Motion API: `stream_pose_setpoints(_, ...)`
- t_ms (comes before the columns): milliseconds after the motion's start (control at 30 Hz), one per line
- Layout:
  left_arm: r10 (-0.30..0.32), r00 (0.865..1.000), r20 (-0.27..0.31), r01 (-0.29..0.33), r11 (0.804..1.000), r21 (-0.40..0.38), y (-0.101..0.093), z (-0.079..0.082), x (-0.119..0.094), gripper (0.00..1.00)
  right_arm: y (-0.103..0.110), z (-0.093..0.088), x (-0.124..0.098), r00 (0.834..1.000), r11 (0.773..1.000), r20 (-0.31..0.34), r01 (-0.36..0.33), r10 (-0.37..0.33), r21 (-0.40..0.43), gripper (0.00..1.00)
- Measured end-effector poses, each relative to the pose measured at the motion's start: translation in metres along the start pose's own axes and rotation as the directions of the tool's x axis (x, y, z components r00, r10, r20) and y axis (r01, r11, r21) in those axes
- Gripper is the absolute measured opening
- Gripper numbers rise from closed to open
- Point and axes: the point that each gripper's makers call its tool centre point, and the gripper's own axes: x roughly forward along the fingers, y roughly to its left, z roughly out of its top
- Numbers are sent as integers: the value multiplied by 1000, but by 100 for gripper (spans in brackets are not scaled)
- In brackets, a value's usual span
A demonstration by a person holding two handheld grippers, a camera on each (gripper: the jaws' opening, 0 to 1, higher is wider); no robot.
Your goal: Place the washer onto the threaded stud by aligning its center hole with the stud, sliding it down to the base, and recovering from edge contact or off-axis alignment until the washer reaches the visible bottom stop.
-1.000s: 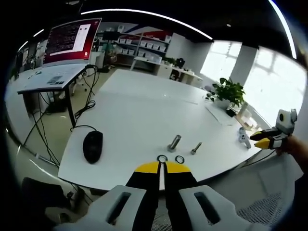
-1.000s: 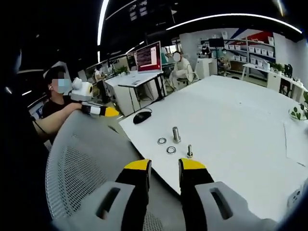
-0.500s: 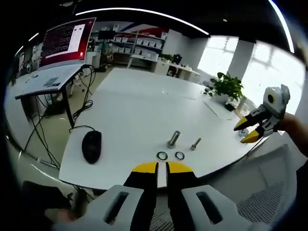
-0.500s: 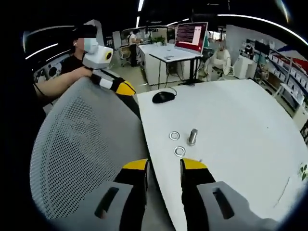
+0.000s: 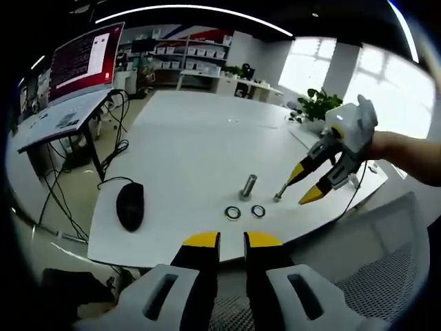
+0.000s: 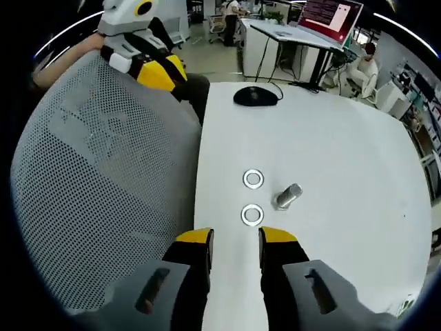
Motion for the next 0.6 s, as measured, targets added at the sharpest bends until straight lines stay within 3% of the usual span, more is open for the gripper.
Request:
stream_pose_setpoints(300,4,1000,7,-4,1000,0,-1,-1,0,19,-14,-12,49,992,999,-118,-37,36,-4,28)
stream_pose_setpoints(400,16,1000,0,-16,1000,-6,1,-2,0,28,-17,-11,58,991,999,-131,-41,41,7,28)
stream_pose_setpoints(600,2,1000,-11,-2,1000,9,-3,-3,1,28,-21,-13,68,987,999,-153,-41,40,-5,29)
